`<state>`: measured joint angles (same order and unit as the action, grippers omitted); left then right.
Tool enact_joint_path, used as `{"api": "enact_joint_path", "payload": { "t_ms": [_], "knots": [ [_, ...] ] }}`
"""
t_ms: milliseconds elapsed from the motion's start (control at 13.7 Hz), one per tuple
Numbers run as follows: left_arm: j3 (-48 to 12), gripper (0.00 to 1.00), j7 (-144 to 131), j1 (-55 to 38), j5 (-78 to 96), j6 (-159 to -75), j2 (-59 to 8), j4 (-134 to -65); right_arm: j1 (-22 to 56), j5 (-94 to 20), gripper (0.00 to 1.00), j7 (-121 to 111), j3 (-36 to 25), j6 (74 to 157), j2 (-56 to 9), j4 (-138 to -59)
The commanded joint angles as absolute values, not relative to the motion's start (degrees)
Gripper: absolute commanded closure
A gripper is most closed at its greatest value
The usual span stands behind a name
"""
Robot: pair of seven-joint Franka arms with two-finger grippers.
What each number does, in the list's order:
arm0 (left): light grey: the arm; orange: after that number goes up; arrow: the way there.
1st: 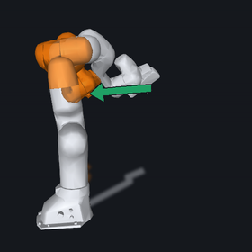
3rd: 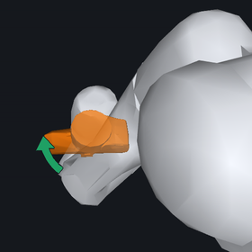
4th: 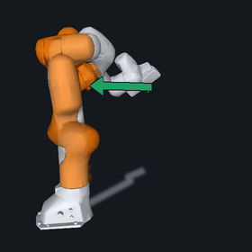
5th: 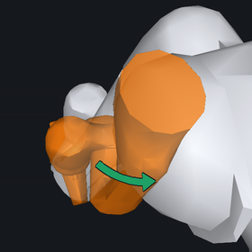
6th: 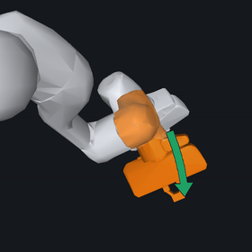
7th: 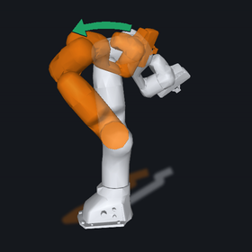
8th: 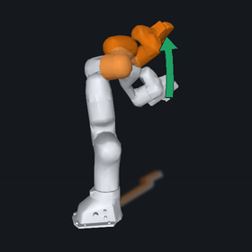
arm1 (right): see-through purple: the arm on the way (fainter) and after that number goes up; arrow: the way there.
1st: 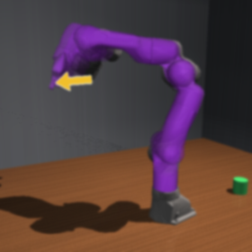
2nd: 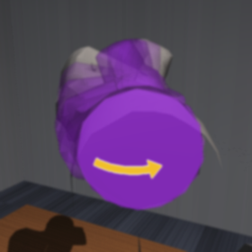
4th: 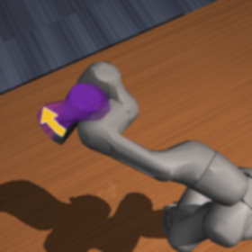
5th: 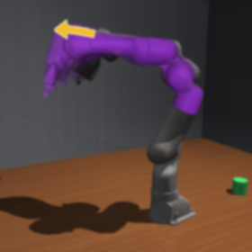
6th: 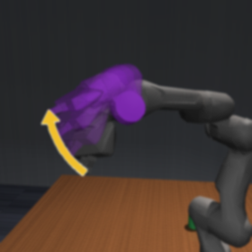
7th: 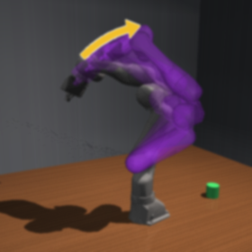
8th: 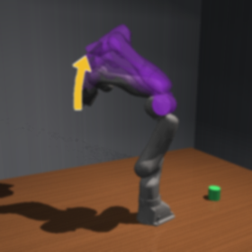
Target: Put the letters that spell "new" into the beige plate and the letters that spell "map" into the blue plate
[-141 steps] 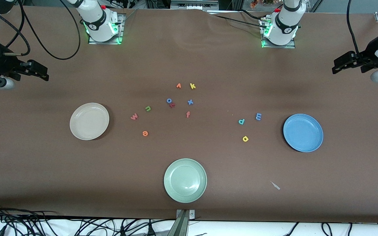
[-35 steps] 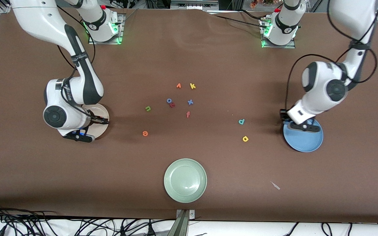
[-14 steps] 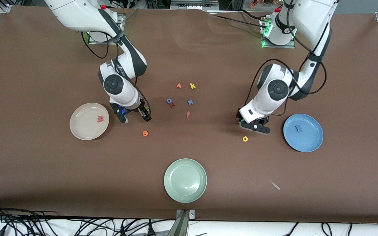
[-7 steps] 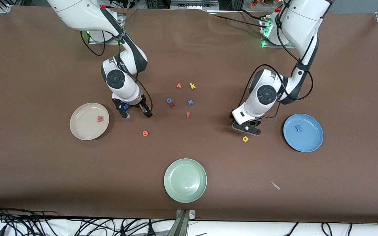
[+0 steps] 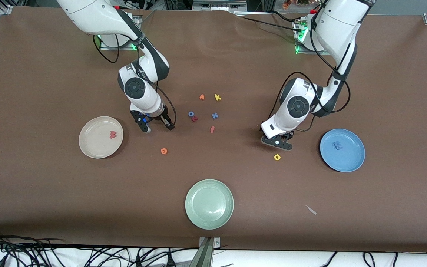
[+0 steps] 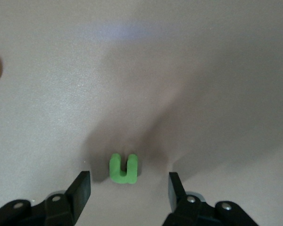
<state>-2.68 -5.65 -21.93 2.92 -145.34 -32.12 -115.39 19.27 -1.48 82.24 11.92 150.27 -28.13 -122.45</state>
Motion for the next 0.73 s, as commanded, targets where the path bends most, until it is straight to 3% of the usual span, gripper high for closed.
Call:
{"api": "enact_joint_path", "payload": {
  "t_ms": [0, 146, 510, 656],
  "knots": [
    [-2.3, 0.64, -4.6, -22.4, 4.0, -145.5, -31.9, -116.6, 19.2, -1.1, 0.32, 82.2, 12.0, 151.5, -28.1, -123.2],
    [-2.3, 0.78, -4.5, -22.3, 4.0, -145.4, -31.8, -116.6, 19.2, -0.9, 0.37, 82.1, 12.0, 151.5, -28.5, -123.1],
    [-2.1, 0.88, -4.6, -19.4, 3.9, -142.7, -28.3, -116.3, 19.0, -0.8, 0.53, 81.4, 11.8, 151.6, -28.6, -123.1],
    [-2.2, 0.99, -4.6, -18.9, 3.9, -142.5, -27.7, -116.4, 19.0, -0.7, 0.58, 81.3, 11.8, 151.6, -28.6, -123.0]
  ]
}}
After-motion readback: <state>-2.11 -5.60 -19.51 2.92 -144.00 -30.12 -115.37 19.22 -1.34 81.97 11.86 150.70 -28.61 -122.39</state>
